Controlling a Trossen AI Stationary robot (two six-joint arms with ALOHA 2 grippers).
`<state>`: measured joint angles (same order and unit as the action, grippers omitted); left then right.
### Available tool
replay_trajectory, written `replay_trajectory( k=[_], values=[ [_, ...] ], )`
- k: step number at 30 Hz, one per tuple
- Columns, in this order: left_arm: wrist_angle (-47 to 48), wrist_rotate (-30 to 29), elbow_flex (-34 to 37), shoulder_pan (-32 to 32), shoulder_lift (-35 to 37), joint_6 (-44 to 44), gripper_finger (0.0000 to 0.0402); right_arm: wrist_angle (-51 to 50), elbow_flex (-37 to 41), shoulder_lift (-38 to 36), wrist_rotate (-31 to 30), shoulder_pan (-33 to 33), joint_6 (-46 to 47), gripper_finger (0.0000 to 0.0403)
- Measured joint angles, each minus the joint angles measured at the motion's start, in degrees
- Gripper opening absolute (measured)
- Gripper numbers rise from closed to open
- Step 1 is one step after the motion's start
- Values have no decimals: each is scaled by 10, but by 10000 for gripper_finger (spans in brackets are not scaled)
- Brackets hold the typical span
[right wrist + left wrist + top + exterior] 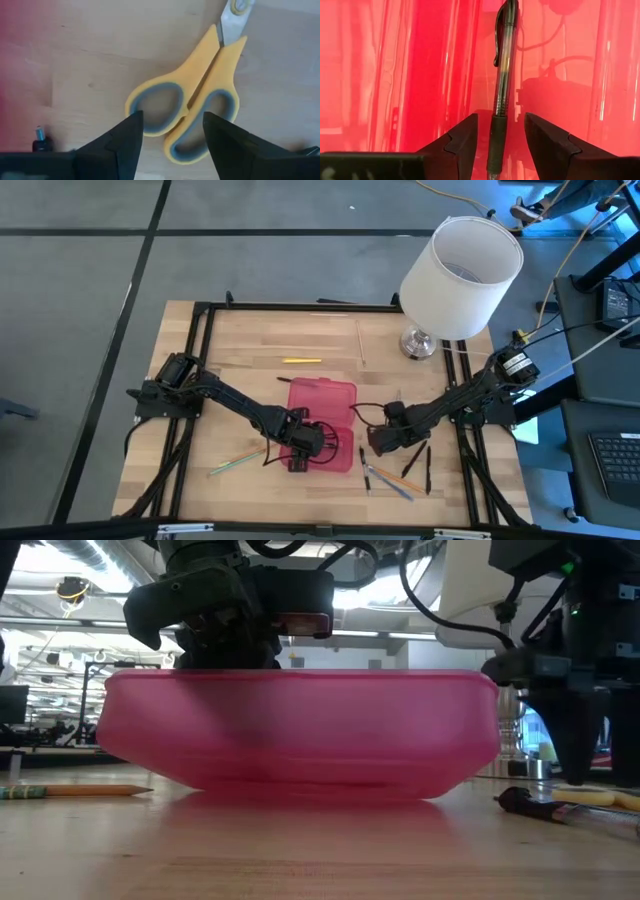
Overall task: Pick & place school supplies into a supply box
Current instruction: Put the yellow scissors into the red supply box
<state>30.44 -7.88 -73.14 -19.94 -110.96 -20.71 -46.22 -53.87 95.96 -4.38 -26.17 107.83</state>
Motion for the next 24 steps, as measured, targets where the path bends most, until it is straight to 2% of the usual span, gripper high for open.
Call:
replay_trajectory(
  k=[13, 21, 24],
  values=[
    [0, 0, 0, 0, 0, -1, 155, 14, 23, 12, 10, 0, 19, 208],
    [0, 0, 0, 0, 0, -4, 154, 14, 23, 36, 9, 0, -14, 207],
    [0, 0, 0, 0, 0, -6, 153, 15, 23, 37, 9, 0, -21, 194]
  ],
)
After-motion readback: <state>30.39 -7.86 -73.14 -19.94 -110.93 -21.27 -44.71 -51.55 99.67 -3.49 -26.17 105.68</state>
